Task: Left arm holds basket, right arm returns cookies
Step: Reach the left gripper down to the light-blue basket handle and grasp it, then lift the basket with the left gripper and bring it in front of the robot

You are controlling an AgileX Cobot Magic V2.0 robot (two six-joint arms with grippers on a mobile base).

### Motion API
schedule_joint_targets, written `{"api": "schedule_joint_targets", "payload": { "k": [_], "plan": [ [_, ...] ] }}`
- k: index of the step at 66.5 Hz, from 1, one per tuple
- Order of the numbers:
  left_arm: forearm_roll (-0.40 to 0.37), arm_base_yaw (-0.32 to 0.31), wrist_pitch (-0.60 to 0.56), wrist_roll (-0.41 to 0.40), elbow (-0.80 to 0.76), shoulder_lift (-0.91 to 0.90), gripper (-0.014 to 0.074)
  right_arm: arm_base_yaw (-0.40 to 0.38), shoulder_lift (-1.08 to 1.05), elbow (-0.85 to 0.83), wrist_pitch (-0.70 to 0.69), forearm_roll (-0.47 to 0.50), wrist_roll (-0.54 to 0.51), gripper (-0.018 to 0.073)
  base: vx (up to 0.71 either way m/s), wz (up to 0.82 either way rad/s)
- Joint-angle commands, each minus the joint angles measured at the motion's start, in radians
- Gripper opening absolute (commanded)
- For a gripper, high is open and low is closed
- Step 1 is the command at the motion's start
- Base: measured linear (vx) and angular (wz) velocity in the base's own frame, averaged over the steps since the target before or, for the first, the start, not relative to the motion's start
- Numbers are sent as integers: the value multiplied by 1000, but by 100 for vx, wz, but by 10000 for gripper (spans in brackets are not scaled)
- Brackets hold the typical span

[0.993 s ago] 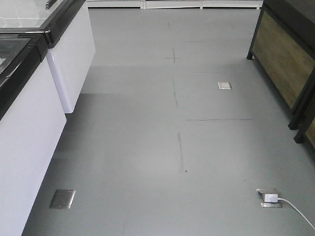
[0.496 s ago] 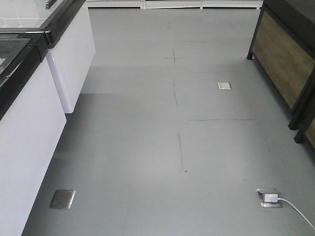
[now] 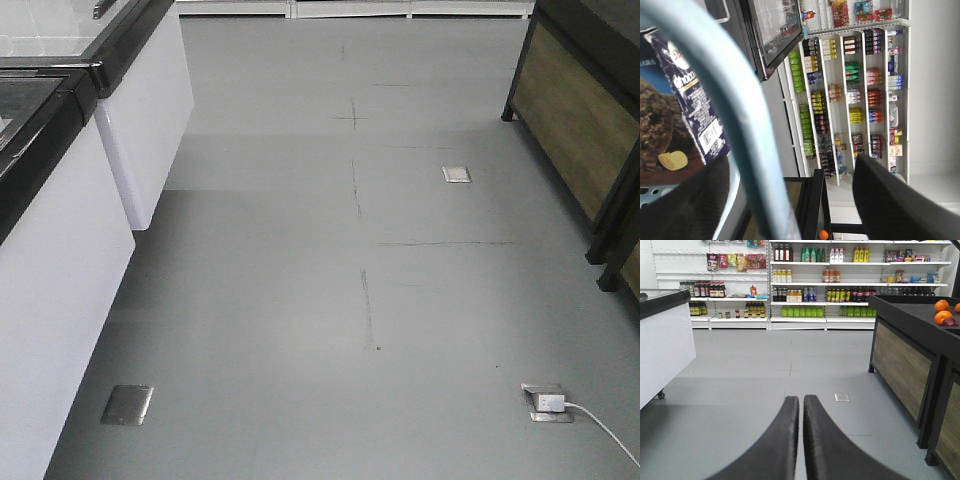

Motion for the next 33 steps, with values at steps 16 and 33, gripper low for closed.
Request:
{"api": "schedule_joint_targets", "payload": {
  "k": [16,33],
  "plan": [
    [-106,5,18,2,-26,-53,217,-4,-13,18,-73,-11,1,-6,0,0],
    [-197,8,34,25,-27,-53,-8,-4,-13,18,-73,-11,1,-6,0,0]
  ]
}}
